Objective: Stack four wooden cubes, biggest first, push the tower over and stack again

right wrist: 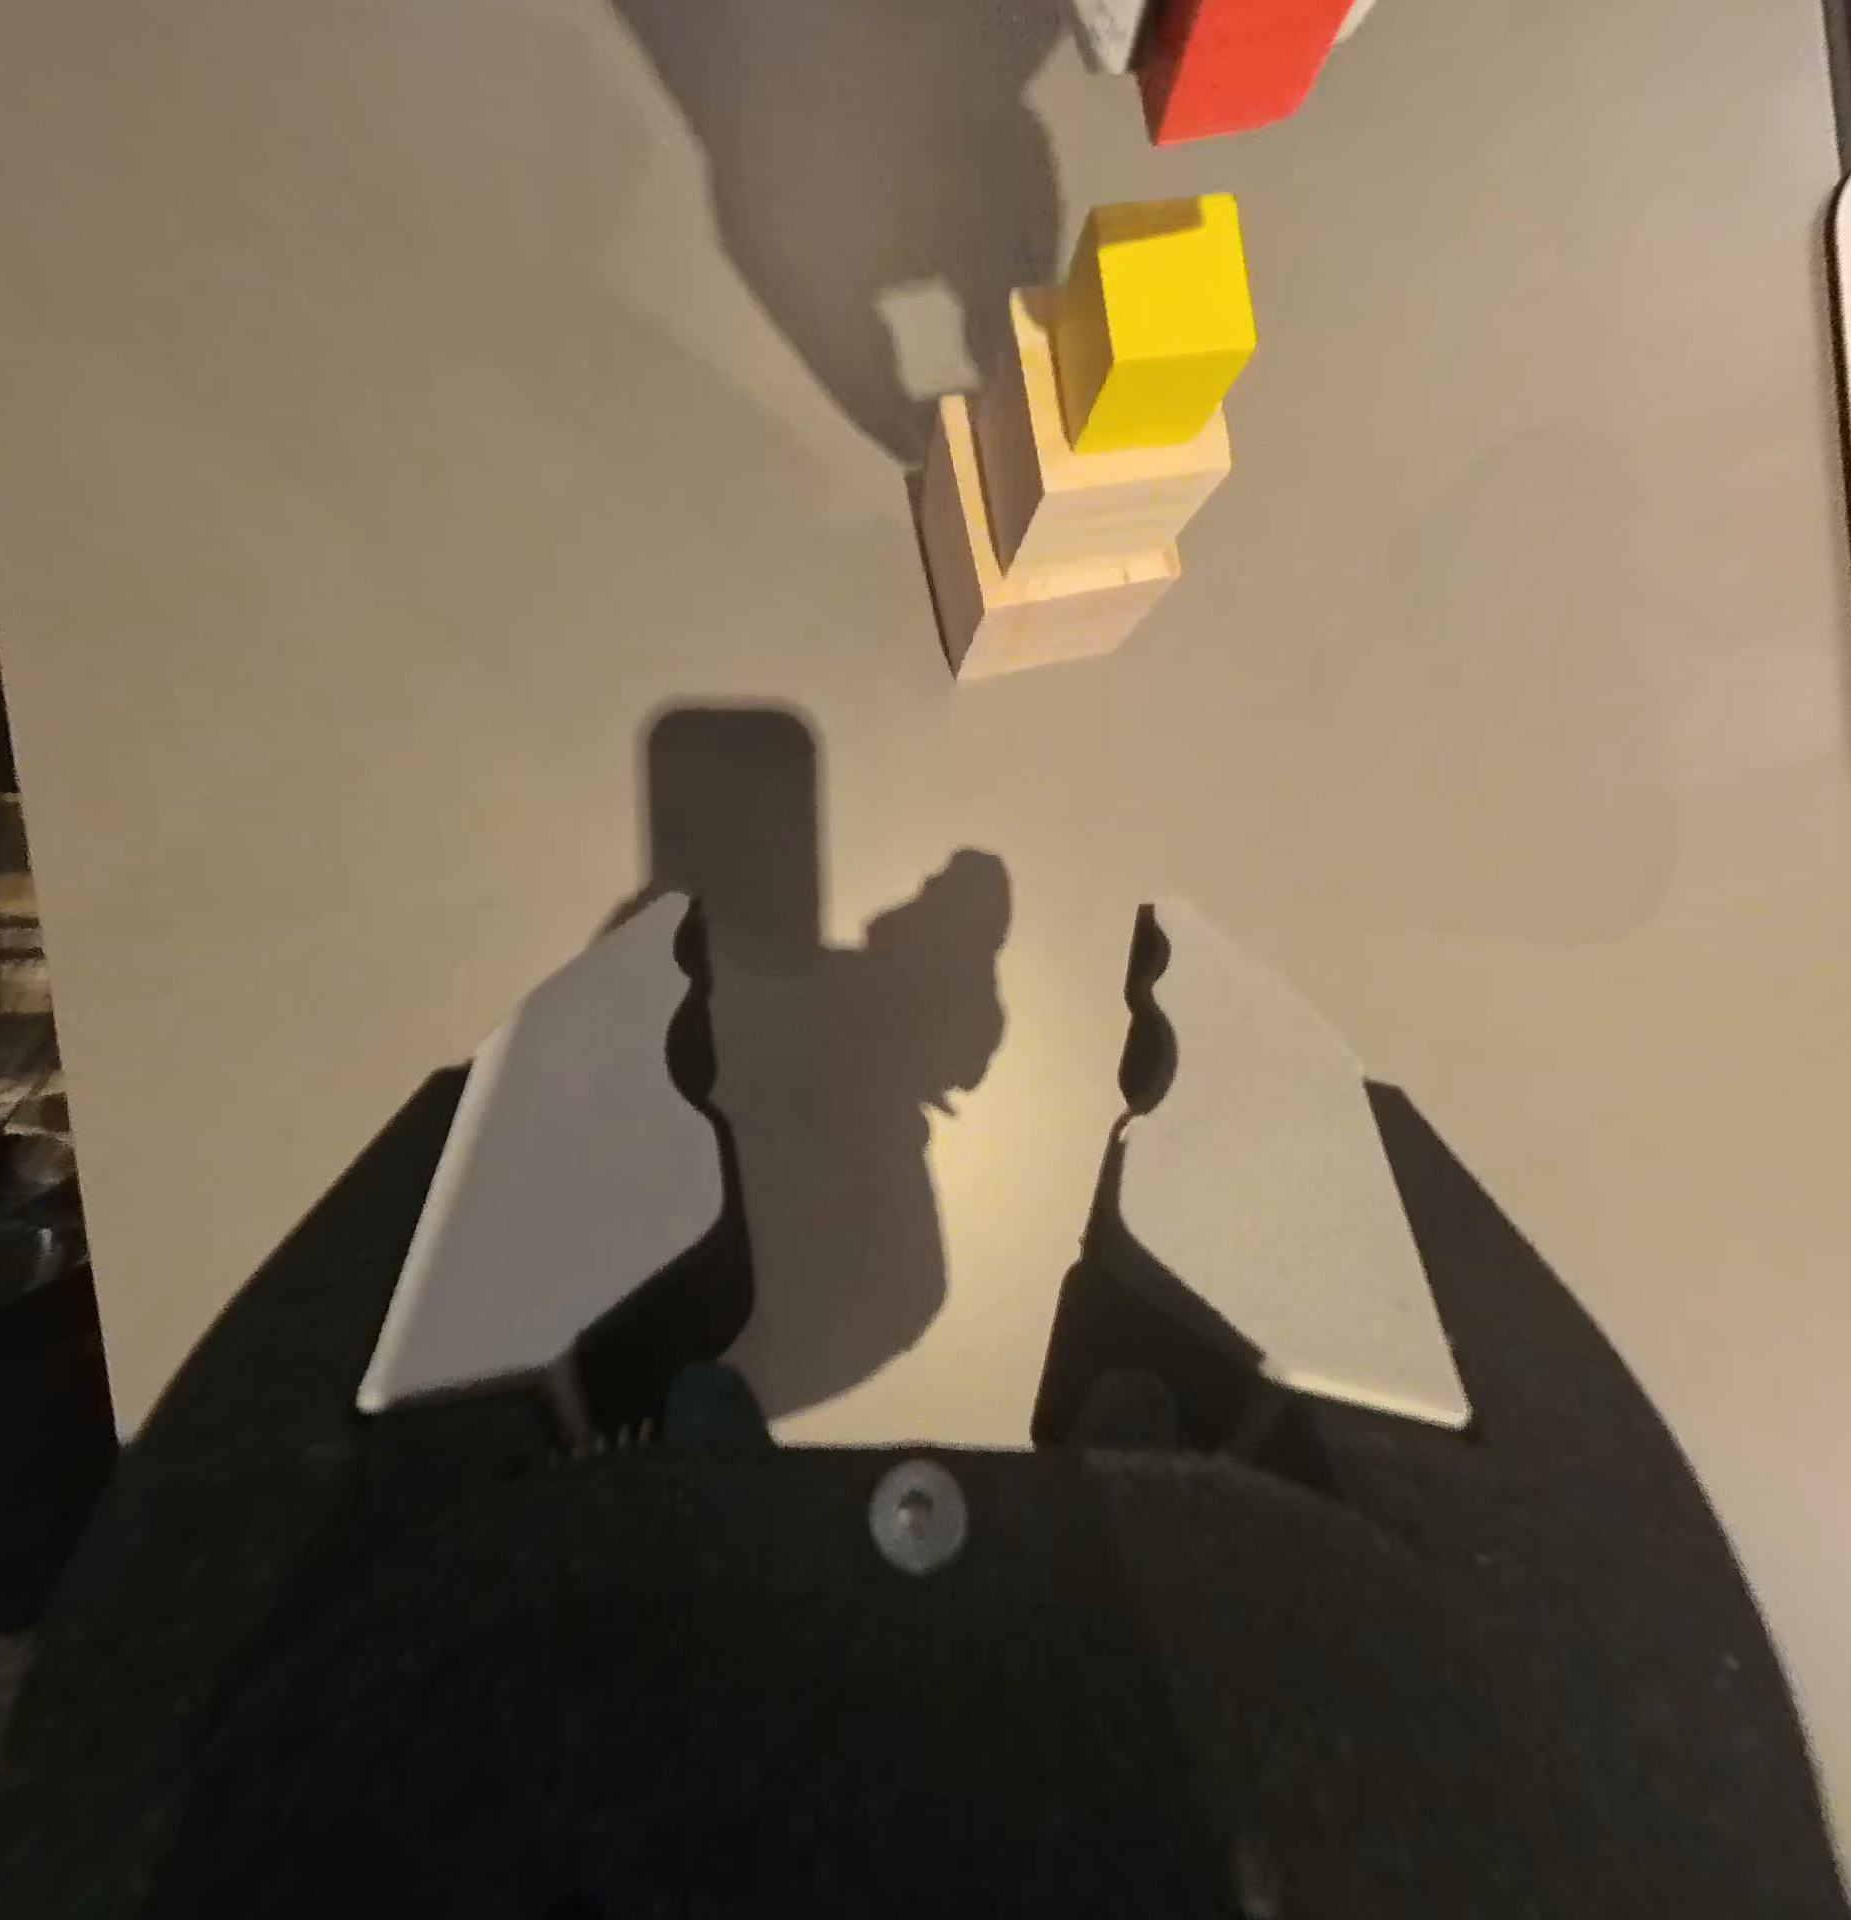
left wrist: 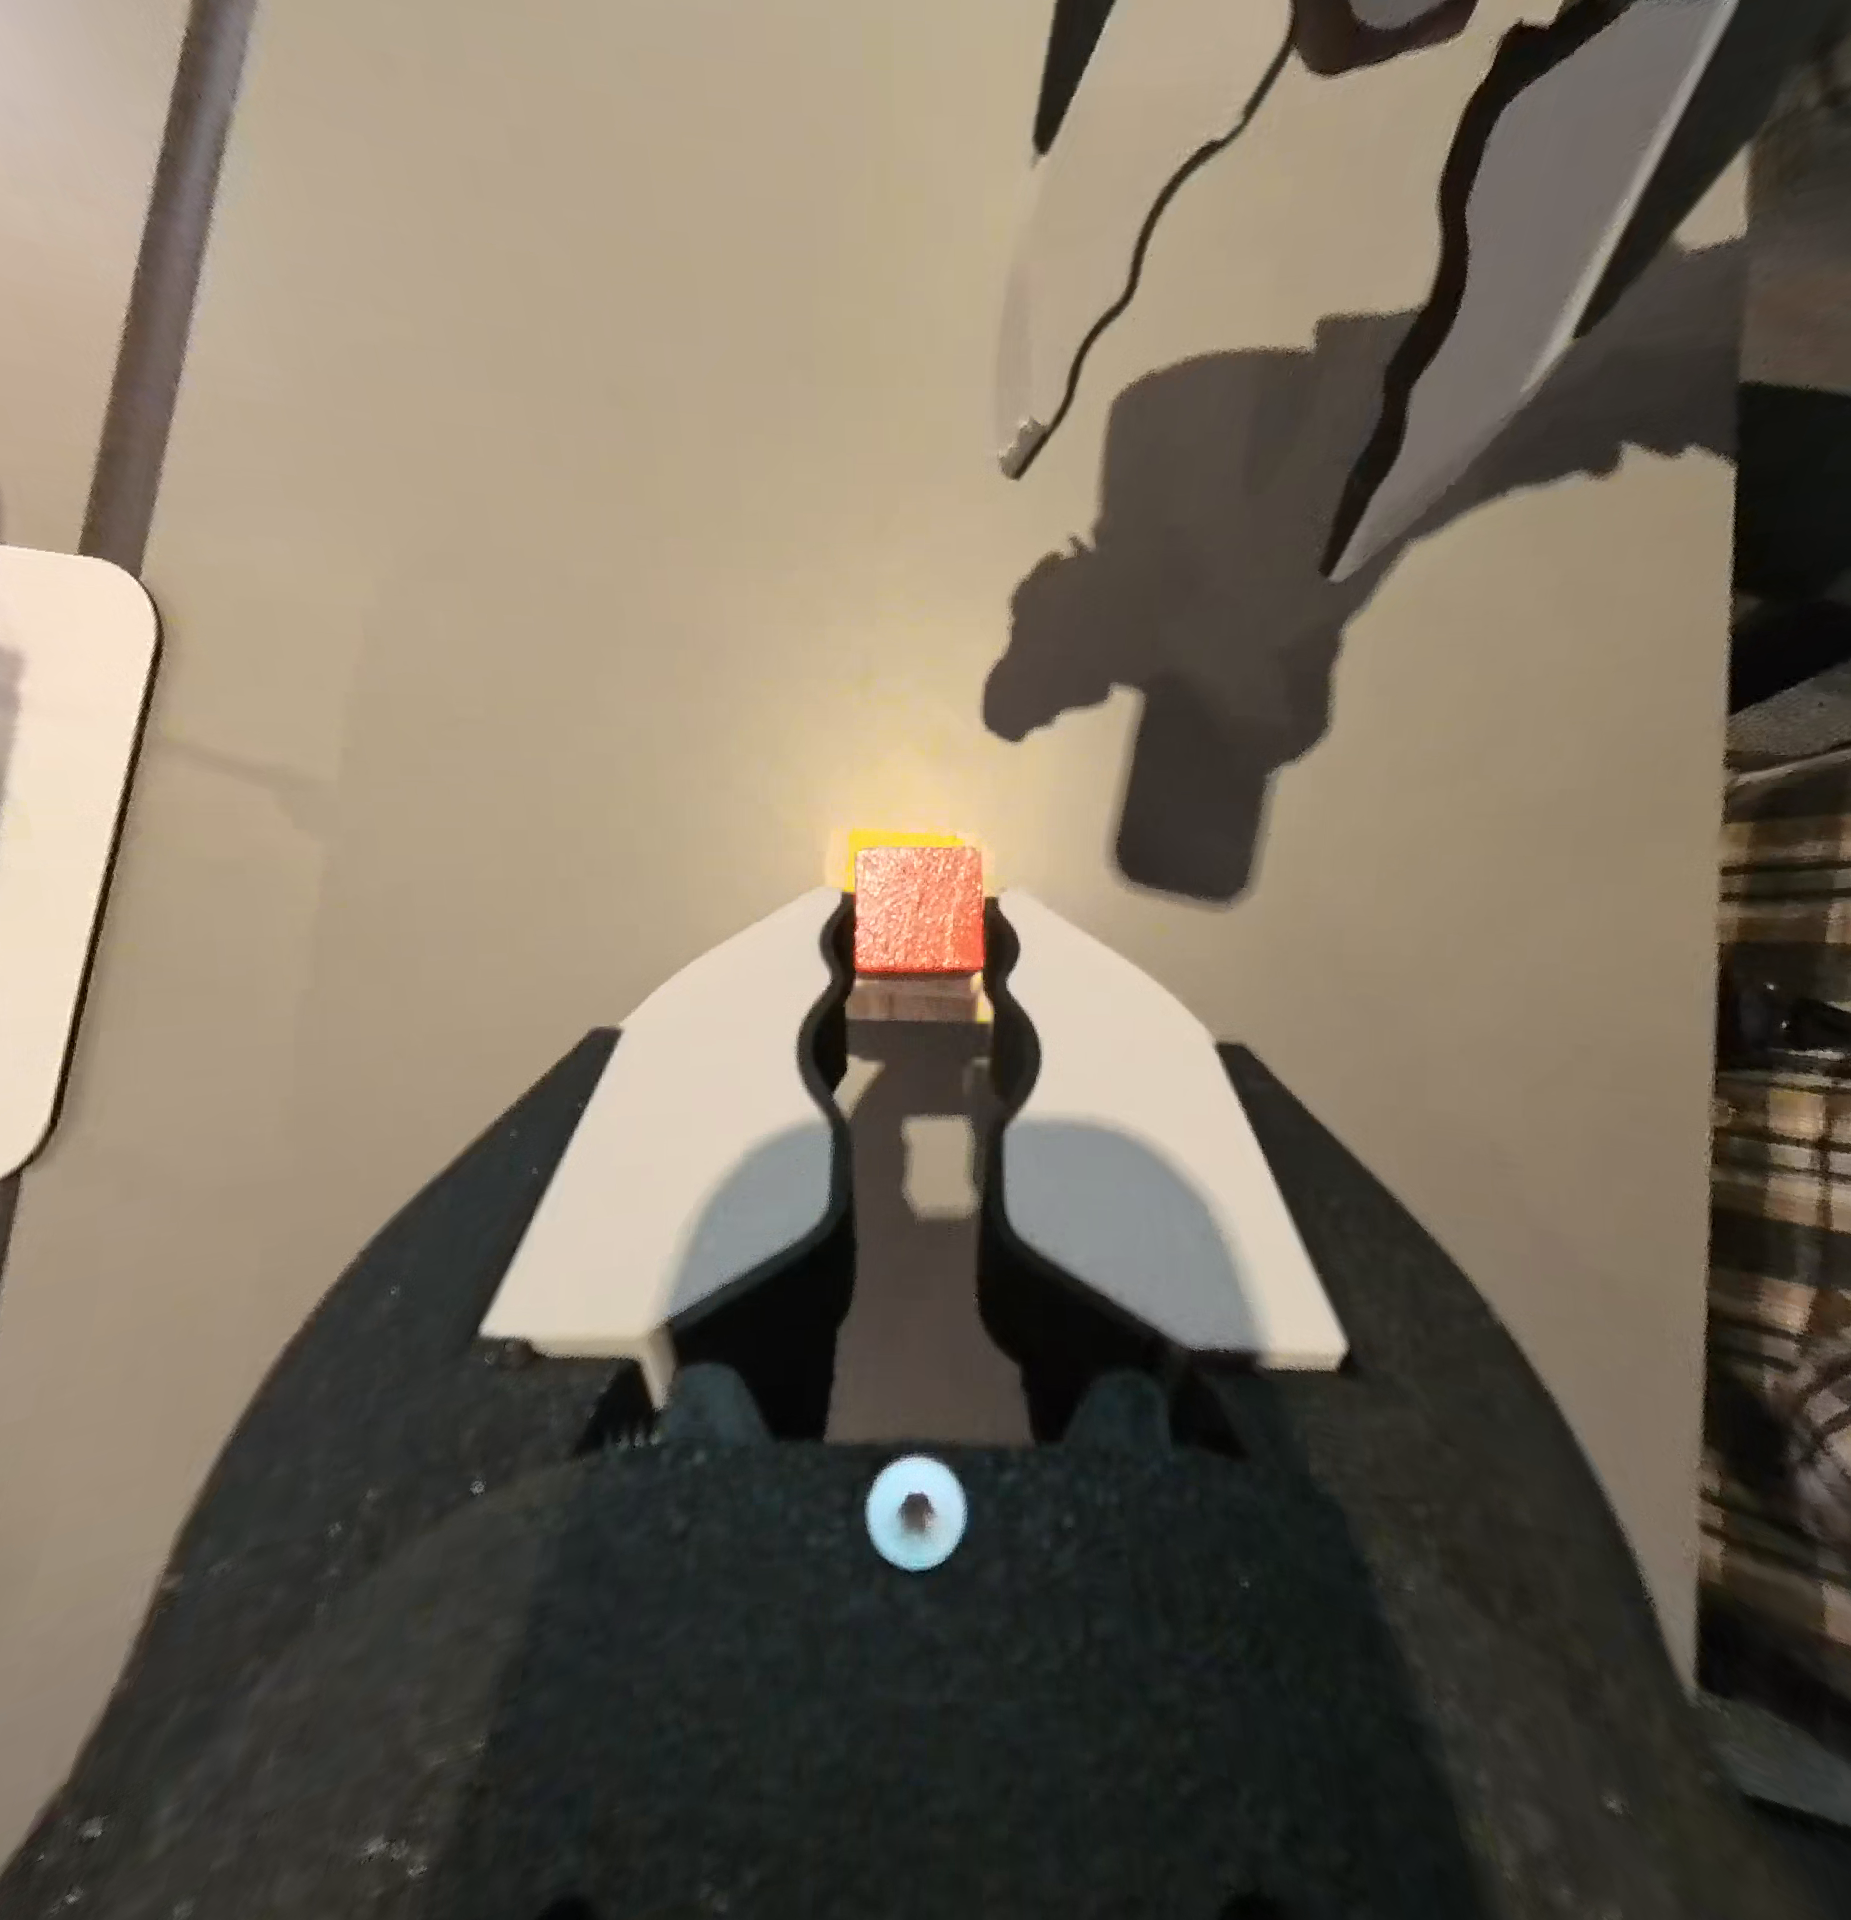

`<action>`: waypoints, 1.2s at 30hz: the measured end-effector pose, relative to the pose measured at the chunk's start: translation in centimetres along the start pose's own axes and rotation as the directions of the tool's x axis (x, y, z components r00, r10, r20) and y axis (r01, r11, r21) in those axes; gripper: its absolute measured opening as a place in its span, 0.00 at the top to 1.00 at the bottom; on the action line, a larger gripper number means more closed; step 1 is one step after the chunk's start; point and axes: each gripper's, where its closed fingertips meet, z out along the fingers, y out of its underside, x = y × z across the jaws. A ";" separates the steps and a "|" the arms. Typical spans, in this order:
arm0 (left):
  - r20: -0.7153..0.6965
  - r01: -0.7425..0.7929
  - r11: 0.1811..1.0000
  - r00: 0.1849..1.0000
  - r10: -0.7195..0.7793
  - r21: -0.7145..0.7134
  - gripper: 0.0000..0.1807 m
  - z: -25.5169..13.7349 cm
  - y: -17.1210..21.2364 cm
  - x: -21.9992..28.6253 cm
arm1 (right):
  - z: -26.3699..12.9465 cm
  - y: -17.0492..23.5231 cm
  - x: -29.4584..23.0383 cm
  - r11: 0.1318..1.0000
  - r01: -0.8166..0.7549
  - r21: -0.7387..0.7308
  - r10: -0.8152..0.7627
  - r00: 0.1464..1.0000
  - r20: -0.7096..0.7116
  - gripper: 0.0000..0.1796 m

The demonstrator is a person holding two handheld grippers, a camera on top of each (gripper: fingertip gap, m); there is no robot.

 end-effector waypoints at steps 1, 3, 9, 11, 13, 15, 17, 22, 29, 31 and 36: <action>-0.006 -0.003 1.000 1.000 0.003 -0.005 0.87 0.3 0.0 -0.1 | 0.0 0.1 0.0 1.000 -0.001 -0.002 0.001 1.000 0.001 0.57; -0.021 -0.006 1.000 1.000 0.005 -0.004 0.87 0.8 -0.1 -0.2 | -0.1 0.3 0.0 1.000 -0.004 -0.002 0.004 1.000 0.001 0.58; -0.018 -0.013 1.000 1.000 0.013 -0.009 0.87 1.4 0.1 -0.4 | -0.1 0.4 0.3 1.000 -0.009 0.006 0.009 1.000 0.002 0.58; -0.023 -0.013 1.000 1.000 0.012 -0.006 0.87 1.6 0.1 -0.4 | 0.1 0.3 0.3 1.000 -0.007 0.008 0.007 1.000 0.005 0.58; -0.025 -0.011 1.000 1.000 0.011 -0.005 0.87 1.8 0.1 -0.5 | 0.2 0.2 0.2 1.000 -0.004 0.005 0.004 1.000 0.008 0.58; -0.031 -0.008 1.000 0.999 0.008 -0.002 0.87 1.9 0.1 -0.5 | 0.3 0.1 0.2 1.000 -0.001 0.002 0.001 1.000 0.012 0.58; -0.027 -0.013 1.000 1.000 0.013 -0.010 0.87 2.0 0.2 -0.5 | 0.3 0.1 0.2 1.000 0.000 0.000 0.000 1.000 0.013 0.58; -0.036 -0.024 1.000 0.999 0.024 -0.018 0.87 2.3 0.4 -0.4 | 0.2 0.2 0.2 1.000 -0.004 0.000 0.004 1.000 0.014 0.58; -0.054 -0.021 1.000 0.998 0.021 -0.012 0.87 2.4 0.5 -0.3 | 0.4 0.3 0.1 1.000 -0.007 -0.003 0.007 1.000 0.018 0.58; -0.051 -0.028 0.999 0.998 0.027 -0.018 0.87 2.4 0.6 -0.4 | 0.4 0.3 0.1 1.000 -0.008 -0.002 0.008 1.000 0.019 0.58; -0.038 -0.014 1.000 0.999 0.013 -0.017 0.80 2.6 0.6 -0.7 | 0.5 0.2 0.1 1.000 -0.009 0.001 0.009 1.000 0.019 0.58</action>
